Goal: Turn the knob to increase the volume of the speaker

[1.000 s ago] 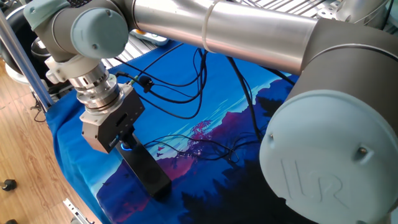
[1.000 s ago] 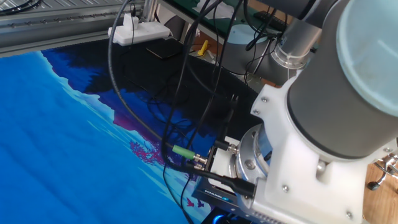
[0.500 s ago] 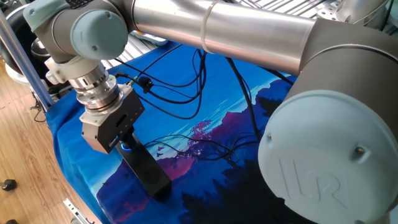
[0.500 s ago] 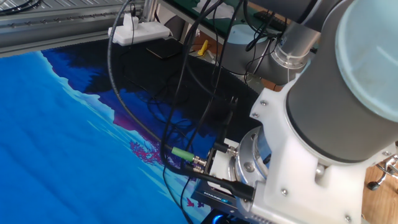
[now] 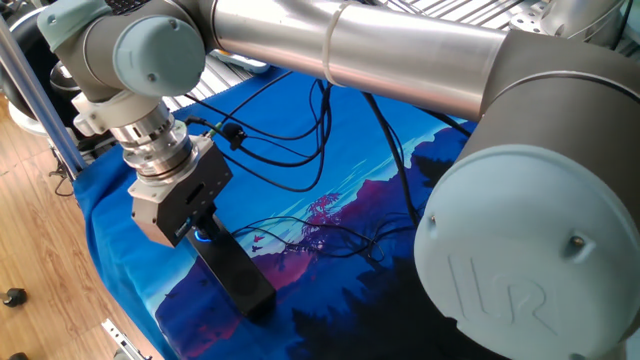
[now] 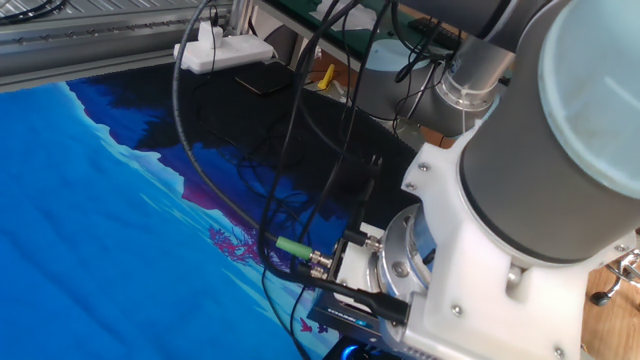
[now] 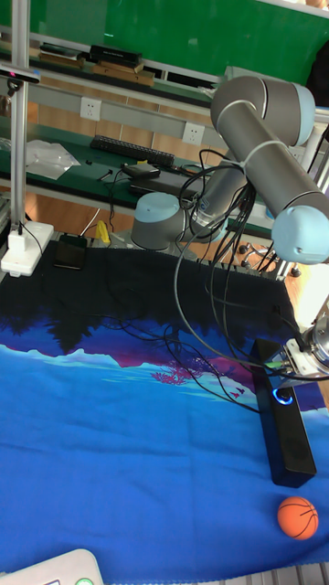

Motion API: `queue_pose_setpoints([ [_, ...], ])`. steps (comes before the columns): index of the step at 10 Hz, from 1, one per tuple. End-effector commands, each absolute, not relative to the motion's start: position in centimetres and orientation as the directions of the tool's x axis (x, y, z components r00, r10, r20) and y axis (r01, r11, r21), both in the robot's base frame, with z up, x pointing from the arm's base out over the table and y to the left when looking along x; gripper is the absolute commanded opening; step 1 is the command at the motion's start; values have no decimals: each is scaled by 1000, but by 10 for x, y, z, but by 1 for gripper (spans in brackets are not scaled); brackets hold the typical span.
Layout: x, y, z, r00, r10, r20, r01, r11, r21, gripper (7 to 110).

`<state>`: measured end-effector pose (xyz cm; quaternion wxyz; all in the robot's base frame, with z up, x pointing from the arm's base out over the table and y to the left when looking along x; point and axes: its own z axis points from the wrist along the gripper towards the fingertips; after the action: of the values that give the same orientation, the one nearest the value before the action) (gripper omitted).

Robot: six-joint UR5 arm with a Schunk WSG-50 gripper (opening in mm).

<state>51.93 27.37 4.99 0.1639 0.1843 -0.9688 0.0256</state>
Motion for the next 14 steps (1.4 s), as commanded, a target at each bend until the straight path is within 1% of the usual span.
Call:
queue_pose_setpoints([
  [1, 518, 279, 52, -877, -350, 328, -360, 932, 31, 7],
  [14, 518, 293, 49, -879, -353, 320, -353, 934, 60, 7],
])
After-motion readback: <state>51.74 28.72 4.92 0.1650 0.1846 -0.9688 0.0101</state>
